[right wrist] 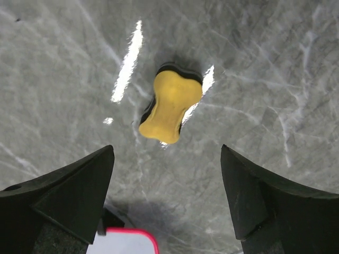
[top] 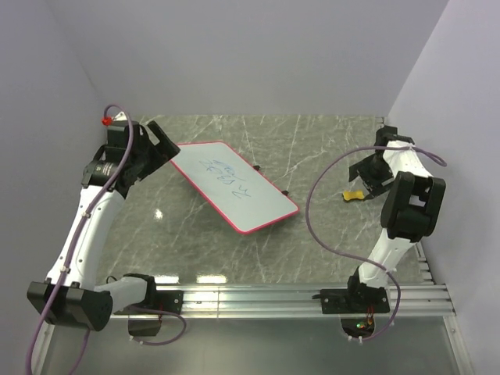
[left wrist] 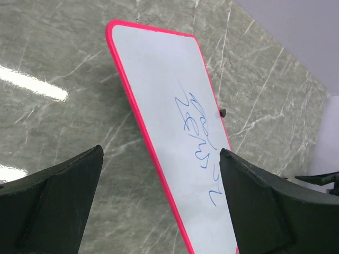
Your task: Erase the whiteboard
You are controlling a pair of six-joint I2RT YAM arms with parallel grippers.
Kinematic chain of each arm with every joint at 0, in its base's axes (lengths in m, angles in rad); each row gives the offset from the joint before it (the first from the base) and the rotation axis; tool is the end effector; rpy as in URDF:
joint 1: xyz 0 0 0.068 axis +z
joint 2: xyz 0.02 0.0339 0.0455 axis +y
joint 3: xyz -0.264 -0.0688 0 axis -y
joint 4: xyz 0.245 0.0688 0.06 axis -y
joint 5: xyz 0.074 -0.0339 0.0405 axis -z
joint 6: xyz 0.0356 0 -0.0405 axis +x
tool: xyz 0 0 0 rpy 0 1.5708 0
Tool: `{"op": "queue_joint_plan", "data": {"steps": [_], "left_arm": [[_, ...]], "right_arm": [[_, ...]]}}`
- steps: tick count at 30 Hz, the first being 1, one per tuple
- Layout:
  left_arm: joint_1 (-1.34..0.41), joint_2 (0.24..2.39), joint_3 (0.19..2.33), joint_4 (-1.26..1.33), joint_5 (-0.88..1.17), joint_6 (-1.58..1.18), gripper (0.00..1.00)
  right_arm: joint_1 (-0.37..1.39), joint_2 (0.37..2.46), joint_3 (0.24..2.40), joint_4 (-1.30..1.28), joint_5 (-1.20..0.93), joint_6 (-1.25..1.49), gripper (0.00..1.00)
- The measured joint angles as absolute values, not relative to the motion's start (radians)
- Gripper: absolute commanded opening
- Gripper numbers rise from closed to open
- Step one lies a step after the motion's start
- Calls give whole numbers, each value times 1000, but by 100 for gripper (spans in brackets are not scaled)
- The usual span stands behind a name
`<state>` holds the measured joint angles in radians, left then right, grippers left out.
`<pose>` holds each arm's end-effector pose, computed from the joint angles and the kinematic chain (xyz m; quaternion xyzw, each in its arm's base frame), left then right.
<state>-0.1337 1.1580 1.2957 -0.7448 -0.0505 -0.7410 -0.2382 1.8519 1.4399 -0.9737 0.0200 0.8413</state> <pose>0.2366 -0.0300 0.3859 -0.2760 0.8418 -0.1759 0.4291 0.3515 -0.0861 0.2163 0.5125 0.8536 0.0179 0.0912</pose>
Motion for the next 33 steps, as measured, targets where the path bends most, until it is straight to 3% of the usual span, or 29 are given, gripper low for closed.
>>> {"op": "queue_joint_plan", "data": {"steps": [12, 20, 33], "left_arm": [[-162, 1215, 1332, -719, -23, -725, 95], [-174, 1250, 1357, -726, -23, -717, 95], [-178, 1246, 1405, -766, -43, -718, 95]], "right_arm": [[-212, 2001, 1461, -1000, 62, 907, 86], [-157, 2053, 1555, -1013, 66, 942, 67], [-150, 2072, 1529, -1036, 127, 919, 64]]}}
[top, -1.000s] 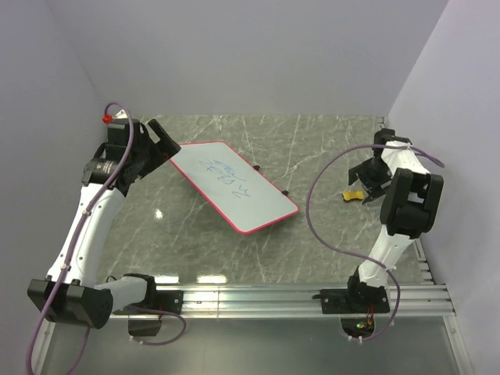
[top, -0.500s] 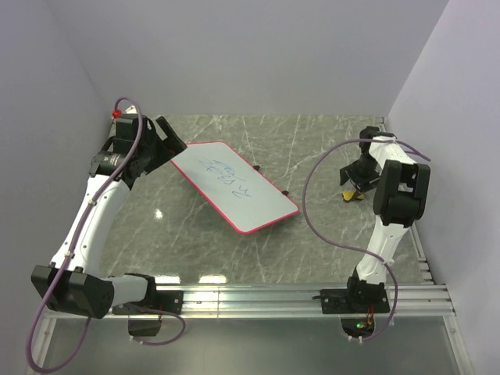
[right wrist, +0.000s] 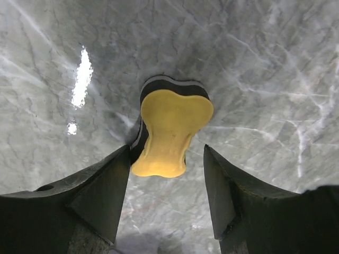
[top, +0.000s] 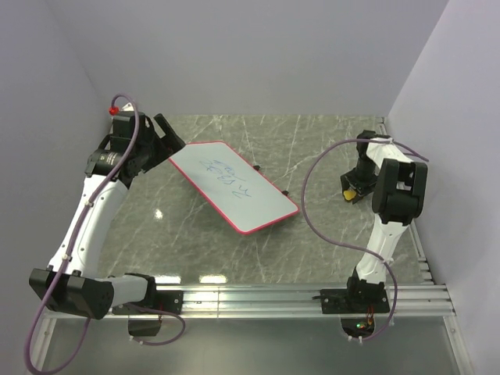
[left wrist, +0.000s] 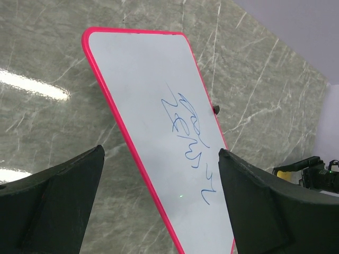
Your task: Erase the whiteboard
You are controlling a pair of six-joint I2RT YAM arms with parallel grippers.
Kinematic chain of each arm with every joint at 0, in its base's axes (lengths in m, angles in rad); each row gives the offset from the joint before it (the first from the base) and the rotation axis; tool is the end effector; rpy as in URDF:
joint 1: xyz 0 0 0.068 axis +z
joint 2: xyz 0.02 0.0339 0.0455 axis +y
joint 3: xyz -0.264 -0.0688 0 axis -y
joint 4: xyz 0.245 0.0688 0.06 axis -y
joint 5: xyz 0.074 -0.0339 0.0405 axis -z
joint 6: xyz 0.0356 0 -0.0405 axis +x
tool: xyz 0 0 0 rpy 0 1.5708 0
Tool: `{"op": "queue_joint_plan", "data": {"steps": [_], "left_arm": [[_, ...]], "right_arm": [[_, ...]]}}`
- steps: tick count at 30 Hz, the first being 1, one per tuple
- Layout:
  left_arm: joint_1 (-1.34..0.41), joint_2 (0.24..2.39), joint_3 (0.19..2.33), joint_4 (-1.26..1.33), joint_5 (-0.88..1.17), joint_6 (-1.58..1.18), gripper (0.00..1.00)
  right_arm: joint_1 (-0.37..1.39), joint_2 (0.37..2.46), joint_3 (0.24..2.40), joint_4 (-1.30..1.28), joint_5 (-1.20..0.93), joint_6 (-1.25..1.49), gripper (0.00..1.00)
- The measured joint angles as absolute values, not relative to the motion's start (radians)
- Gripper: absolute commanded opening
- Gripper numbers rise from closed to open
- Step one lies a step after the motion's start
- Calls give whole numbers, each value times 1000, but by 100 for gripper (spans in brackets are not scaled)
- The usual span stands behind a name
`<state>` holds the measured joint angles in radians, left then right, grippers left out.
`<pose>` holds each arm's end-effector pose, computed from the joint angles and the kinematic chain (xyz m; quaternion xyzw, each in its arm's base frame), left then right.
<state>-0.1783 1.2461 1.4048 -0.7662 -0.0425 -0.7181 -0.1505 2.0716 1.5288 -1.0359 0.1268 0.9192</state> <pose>0.2544 -0.0443 0.3991 -0.2457 0.8513 -0.1837 0.4256 0.3816 -0.0624 0.1606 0.5085 0.8587 -0.0602 0.0201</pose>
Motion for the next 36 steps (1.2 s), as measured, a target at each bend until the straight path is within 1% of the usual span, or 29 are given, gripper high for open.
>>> {"op": "queue_joint_plan", "data": {"steps": [6, 16, 19, 21, 23, 24, 26, 27, 29, 30, 31, 33, 36], "left_arm": [[-178, 1234, 1405, -776, -43, -722, 93], [-199, 1232, 1474, -821, -43, -718, 94], [-212, 1241, 1505, -836, -49, -719, 94], [-226, 1242, 1508, -843, -53, -720, 94], [-246, 1243, 1510, -856, -60, -723, 94], [-258, 1246, 1514, -863, -65, -725, 94], [-279, 1255, 1530, -881, -76, -727, 94], [-289, 1261, 1540, -887, -81, -728, 94], [-307, 1274, 1562, -900, -92, -730, 94], [-318, 1282, 1574, -905, -99, -730, 94], [-326, 1287, 1584, -910, -104, -730, 94], [-344, 1302, 1607, -915, -107, -727, 94], [-358, 1320, 1618, -922, -104, -719, 92]], "right_arm": [[-151, 2016, 1493, -1033, 138, 899, 64], [-208, 1998, 1438, -985, 142, 890, 62], [-227, 1998, 1416, -967, 141, 879, 56], [-233, 2000, 1412, -957, 138, 870, 55], [-233, 2000, 1412, -946, 138, 858, 50], [-233, 2000, 1411, -942, 138, 852, 42], [-234, 2000, 1411, -933, 136, 837, 32], [-234, 2000, 1410, -928, 134, 830, 21], [-237, 2000, 1408, -923, 128, 818, 12], [-239, 2000, 1408, -921, 125, 811, 3], [-240, 2000, 1408, -920, 121, 805, 0], [-242, 2000, 1407, -918, 111, 791, 0], [-245, 1989, 1397, -904, 80, 775, 0]]}}
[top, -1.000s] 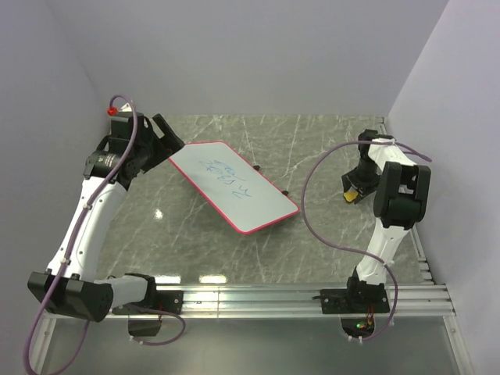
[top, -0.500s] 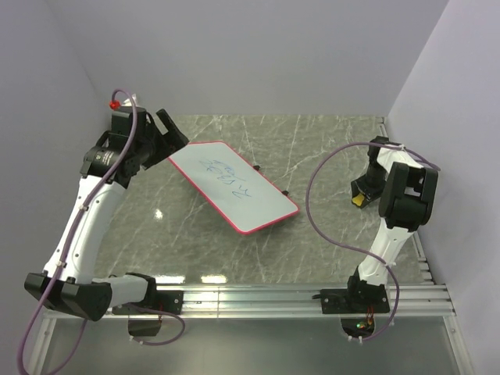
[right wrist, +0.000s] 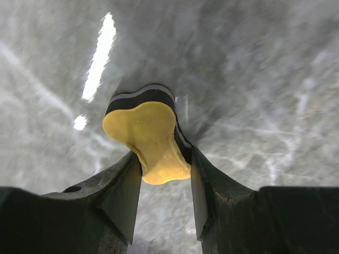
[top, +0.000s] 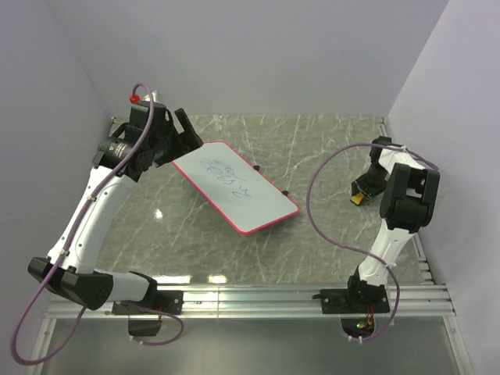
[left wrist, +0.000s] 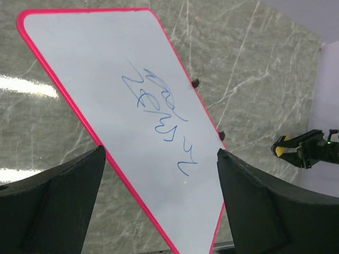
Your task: Erase the whiteboard
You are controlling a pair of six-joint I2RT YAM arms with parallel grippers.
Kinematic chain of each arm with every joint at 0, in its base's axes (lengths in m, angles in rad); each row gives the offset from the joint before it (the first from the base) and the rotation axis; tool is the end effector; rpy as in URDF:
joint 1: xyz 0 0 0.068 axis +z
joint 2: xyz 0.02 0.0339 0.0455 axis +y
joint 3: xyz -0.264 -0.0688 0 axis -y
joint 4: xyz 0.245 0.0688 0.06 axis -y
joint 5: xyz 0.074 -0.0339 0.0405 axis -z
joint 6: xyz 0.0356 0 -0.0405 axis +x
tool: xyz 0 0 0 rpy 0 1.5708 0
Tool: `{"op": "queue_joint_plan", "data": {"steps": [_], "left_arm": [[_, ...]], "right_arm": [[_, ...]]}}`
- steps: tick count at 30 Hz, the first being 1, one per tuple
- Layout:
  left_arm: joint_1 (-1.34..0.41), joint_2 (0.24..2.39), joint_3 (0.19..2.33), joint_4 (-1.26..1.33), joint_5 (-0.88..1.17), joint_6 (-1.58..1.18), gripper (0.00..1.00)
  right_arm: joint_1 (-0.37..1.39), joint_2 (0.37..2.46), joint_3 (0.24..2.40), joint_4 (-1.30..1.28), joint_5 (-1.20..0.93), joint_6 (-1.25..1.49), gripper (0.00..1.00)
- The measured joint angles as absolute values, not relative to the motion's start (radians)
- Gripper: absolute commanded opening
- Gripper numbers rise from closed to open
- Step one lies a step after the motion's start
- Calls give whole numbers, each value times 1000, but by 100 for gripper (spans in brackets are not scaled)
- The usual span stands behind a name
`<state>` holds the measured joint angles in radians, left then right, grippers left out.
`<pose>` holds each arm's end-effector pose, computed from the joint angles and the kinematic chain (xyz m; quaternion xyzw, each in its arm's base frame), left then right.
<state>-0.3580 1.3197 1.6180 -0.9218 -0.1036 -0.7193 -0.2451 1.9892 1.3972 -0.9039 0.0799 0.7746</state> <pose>0.2446 -0.0876 0.4347 -0.1829 0.8700 -0.1941 0.4147 0.3604 -0.0931 0.1586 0.4886 0.8708 -0.0287 0.0465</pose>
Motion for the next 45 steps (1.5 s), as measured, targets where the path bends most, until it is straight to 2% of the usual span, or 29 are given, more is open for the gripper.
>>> {"op": "queue_joint_plan", "data": {"steps": [5, 9, 15, 24, 29, 32, 33, 34, 36, 40, 45], "left_arm": [[-361, 1293, 1525, -921, -106, -736, 99], [-361, 1211, 1401, -932, -82, -775, 99], [-361, 1155, 1326, -926, -56, -817, 99], [-362, 1269, 1209, -830, 12, -833, 99], [-362, 1368, 1199, -759, 40, -830, 93], [-362, 1400, 1200, -715, 51, -822, 60], [-361, 1411, 1202, -704, 53, -814, 38], [-360, 1427, 1208, -702, 57, -825, 28], [-349, 1448, 1248, -636, 113, -863, 0], [-374, 1523, 1380, -512, 222, -817, 0], [-368, 1623, 1463, -527, 339, -689, 0]], "right_arm": [[-238, 1940, 1373, -871, -48, 760, 0], [-204, 1855, 1387, -871, -153, 748, 0], [-154, 1745, 1448, -868, -258, 749, 0], [-16, 1685, 1487, -888, -327, 796, 0], [31, 1682, 1493, -912, -333, 805, 0], [32, 1681, 1493, -923, -327, 804, 0], [32, 1680, 1493, -928, -325, 803, 0], [32, 1679, 1493, -931, -323, 802, 0], [32, 1672, 1493, -936, -323, 802, 0], [33, 1644, 1490, -947, -322, 794, 0], [40, 1579, 1450, -947, -324, 788, 0]]}}
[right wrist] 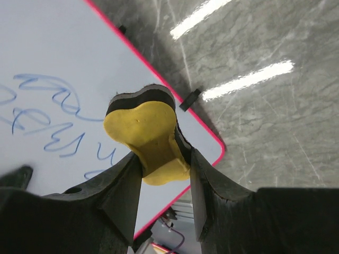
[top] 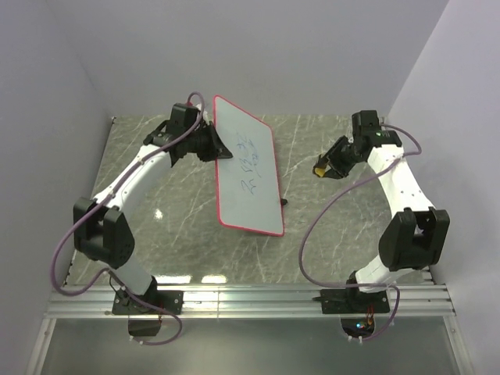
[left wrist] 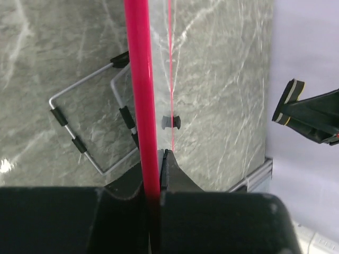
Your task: Erase the whiteboard
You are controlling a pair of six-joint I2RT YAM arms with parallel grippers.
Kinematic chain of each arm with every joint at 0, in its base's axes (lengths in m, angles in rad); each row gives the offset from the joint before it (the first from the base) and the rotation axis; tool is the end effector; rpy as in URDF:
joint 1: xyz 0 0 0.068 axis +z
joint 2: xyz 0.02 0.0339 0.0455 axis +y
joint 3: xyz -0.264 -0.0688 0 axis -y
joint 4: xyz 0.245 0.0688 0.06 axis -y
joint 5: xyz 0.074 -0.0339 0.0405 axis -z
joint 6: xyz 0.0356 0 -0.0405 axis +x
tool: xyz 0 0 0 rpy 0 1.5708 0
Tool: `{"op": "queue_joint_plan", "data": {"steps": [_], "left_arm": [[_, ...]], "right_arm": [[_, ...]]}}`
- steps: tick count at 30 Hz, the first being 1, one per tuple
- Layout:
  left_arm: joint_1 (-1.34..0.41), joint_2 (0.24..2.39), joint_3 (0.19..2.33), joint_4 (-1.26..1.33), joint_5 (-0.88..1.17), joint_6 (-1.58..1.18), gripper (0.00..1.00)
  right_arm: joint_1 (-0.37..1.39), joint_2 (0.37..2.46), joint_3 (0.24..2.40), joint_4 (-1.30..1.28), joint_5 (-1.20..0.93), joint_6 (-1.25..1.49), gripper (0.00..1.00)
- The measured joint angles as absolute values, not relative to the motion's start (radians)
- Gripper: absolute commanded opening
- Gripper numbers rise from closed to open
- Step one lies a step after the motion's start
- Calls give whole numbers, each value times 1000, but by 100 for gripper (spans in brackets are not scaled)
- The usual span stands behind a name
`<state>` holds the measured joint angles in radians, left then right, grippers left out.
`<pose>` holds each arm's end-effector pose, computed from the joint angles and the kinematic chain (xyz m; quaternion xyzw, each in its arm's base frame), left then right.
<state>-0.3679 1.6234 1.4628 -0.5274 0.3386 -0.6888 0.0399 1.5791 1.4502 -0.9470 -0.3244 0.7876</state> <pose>0.3395 -0.1435 0.3289 -0.0713 0.8913 -0.3438 0.2869 0.3233 0.0243 0.3107 0.3126 0.9052 0.2405 0.1584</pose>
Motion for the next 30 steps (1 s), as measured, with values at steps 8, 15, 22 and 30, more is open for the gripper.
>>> {"op": "queue_joint_plan", "data": {"steps": [8, 15, 22, 30], "left_arm": [[-311, 1884, 1739, -640, 555, -506, 0], [-266, 1965, 1769, -695, 668, -490, 0], [-267, 1957, 1763, -704, 688, -459, 0], [-273, 1919, 1720, -736, 672, -458, 0]], "right_arm": [[171, 1510, 1370, -783, -479, 792, 0], [328, 1720, 1658, -691, -578, 784, 0], [428, 2034, 2003, -682, -621, 785, 0], [430, 2285, 2247, -796, -636, 815, 0]]}}
